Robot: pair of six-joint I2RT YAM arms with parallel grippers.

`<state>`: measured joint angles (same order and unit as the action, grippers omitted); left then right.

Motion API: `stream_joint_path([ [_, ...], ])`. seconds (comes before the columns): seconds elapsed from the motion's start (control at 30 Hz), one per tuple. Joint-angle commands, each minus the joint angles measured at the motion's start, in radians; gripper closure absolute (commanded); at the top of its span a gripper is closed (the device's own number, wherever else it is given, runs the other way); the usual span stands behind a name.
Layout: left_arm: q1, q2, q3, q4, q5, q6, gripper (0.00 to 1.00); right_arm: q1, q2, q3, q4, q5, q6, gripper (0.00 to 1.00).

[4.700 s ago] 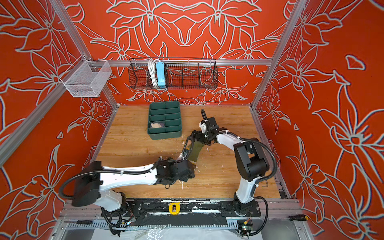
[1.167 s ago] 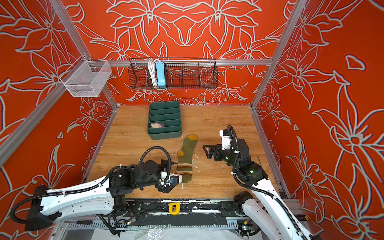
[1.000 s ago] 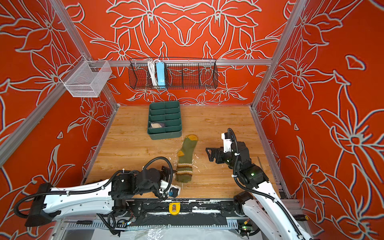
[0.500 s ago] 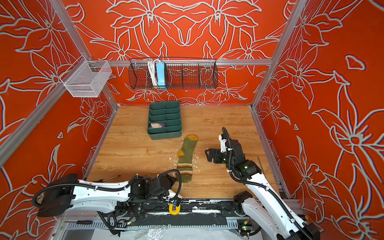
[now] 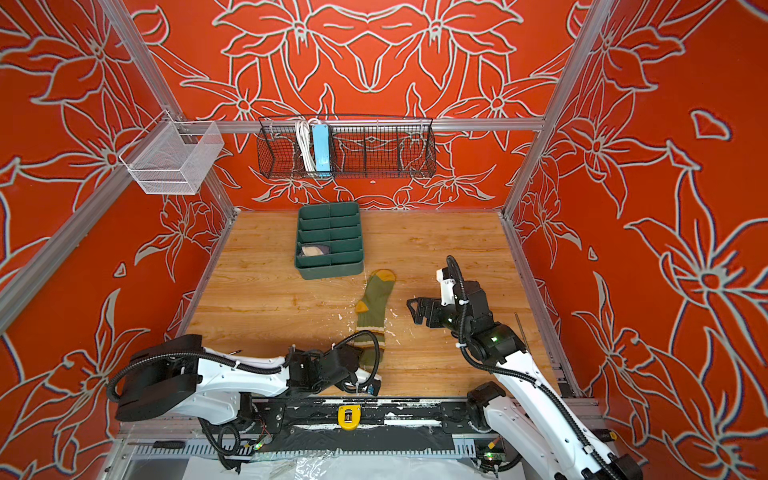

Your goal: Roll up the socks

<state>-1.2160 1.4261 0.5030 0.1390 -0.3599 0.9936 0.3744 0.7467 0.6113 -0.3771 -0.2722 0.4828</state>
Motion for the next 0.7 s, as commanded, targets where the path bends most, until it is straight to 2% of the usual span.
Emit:
stream_joint_path([
  [0.0, 0.013, 0.027, 0.012, 0.015, 0.001, -0.002, 0.59, -0.007, -0.013, 0.020, -0.010, -0.007, 0.006, 0.02],
  [0.33, 0.014, 0.062, 0.106, -0.119, -0.025, -0.030, 0.77, -0.006, -0.036, 0.066, -0.074, 0.013, -0.020, 0.02],
  [0.43, 0.012, 0.069, 0.194, -0.221, -0.012, -0.128, 0.84, -0.006, -0.037, 0.097, -0.124, 0.065, -0.033, 0.02],
  [0.67, 0.010, 0.092, 0.334, -0.348, 0.142, -0.371, 0.85, -0.010, -0.053, 0.179, -0.201, 0.203, -0.032, 0.02],
])
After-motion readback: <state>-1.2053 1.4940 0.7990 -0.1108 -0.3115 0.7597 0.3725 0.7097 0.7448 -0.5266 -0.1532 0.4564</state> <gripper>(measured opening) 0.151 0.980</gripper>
